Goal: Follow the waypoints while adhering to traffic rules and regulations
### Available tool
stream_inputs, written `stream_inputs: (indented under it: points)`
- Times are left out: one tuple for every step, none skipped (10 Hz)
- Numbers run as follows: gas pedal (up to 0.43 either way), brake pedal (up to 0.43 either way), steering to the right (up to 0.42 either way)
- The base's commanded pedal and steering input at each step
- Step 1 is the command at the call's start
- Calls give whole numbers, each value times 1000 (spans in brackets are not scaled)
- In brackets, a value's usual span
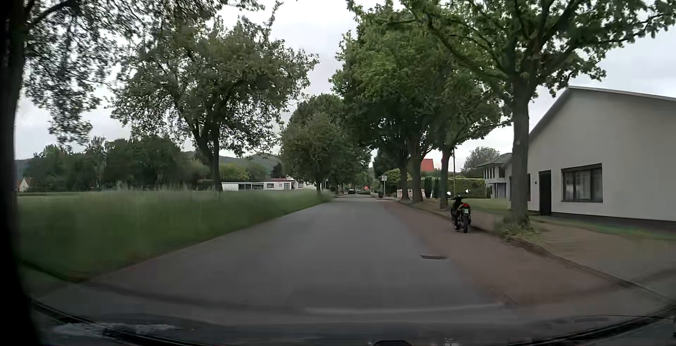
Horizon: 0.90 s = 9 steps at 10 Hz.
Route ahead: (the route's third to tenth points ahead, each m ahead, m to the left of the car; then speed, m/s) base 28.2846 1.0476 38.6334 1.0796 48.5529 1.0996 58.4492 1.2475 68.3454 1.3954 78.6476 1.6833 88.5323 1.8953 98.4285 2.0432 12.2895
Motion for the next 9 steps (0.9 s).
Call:
stream_inputs:
  points:
    - [228, 0, 0]
    - [220, 0, 0]
    - [220, 0, 0]
    - [209, 0, 0]
    - [209, 0, 0]
    - [197, 0, 0]
    - [189, 0, 0]
    - [169, 0, 1]
    - [150, 0, 1]
